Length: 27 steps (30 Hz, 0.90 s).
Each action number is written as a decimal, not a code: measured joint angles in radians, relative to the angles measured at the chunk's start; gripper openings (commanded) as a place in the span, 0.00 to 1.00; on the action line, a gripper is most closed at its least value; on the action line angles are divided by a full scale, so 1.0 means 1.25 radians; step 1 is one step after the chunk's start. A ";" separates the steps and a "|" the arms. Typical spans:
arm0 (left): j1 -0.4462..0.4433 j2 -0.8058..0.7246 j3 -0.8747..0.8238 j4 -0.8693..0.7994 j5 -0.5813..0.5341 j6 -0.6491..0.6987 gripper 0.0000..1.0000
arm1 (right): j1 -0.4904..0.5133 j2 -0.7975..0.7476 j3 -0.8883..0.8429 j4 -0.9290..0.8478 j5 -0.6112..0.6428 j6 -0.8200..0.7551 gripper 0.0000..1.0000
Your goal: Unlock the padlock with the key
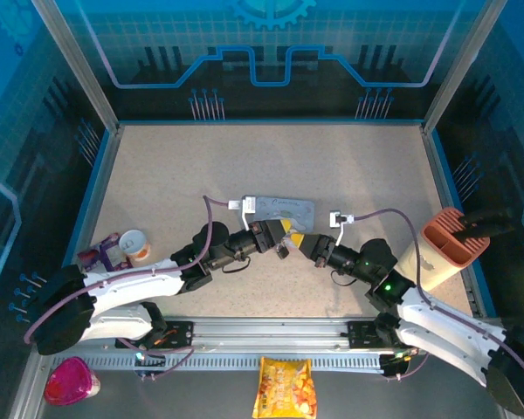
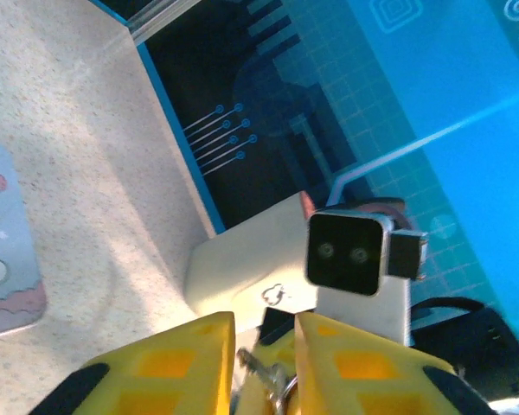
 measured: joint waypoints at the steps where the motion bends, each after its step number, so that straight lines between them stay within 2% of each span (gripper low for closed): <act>1: 0.000 -0.002 0.000 -0.017 -0.004 0.002 0.43 | 0.000 -0.017 0.009 -0.042 0.012 -0.012 0.00; 5: 0.003 -0.034 0.009 -0.159 -0.047 0.017 0.53 | 0.000 -0.081 0.043 -0.198 0.057 -0.067 0.00; 11: 0.005 -0.042 0.116 -0.480 -0.148 0.009 0.57 | 0.010 -0.154 0.093 -0.427 0.144 -0.176 0.00; 16: -0.032 0.031 0.203 -0.681 -0.213 -0.025 0.61 | 0.038 -0.197 0.094 -0.534 0.210 -0.241 0.00; 21: -0.100 0.150 0.232 -0.774 -0.236 -0.030 0.62 | 0.067 -0.238 0.093 -0.579 0.258 -0.275 0.00; 27: -0.110 0.248 0.235 -0.769 -0.237 -0.024 0.61 | 0.078 -0.268 0.067 -0.577 0.275 -0.280 0.00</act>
